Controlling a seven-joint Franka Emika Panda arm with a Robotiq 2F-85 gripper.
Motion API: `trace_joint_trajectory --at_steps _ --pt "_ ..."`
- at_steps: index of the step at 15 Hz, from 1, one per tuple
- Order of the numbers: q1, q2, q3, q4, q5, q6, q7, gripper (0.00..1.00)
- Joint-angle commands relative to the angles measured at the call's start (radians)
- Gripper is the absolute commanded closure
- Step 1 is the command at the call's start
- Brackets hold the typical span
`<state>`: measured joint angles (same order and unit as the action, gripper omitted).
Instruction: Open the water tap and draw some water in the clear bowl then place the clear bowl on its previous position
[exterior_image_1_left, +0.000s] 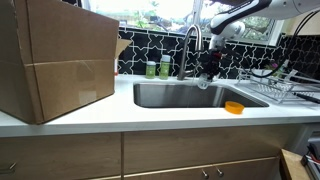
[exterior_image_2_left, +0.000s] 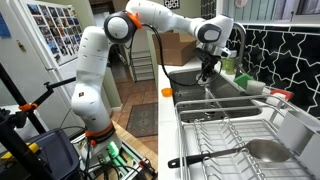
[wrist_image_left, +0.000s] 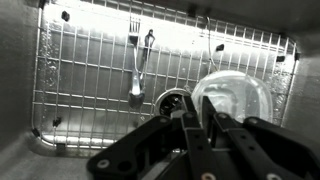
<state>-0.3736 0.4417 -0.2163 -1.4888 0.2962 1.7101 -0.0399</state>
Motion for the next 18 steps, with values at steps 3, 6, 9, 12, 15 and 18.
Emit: trace_joint_trajectory --at_steps 3,6,9,12,15,18 --pt "0.008 -0.096 -0.032 -0.172 -0.145 -0.003 -0.018 0.97" --pt "0.004 -0.174 -0.034 -0.271 -0.173 -0.004 -0.084 0.97" --pt "0.006 -0.265 -0.033 -0.372 -0.185 -0.037 -0.193 0.97" --pt "0.026 -0.349 -0.041 -0.46 -0.276 -0.078 -0.238 0.97" --pt "0.04 -0.416 -0.04 -0.529 -0.353 -0.139 -0.263 0.97" --pt "0.054 -0.454 -0.04 -0.57 -0.386 -0.187 -0.248 0.97"
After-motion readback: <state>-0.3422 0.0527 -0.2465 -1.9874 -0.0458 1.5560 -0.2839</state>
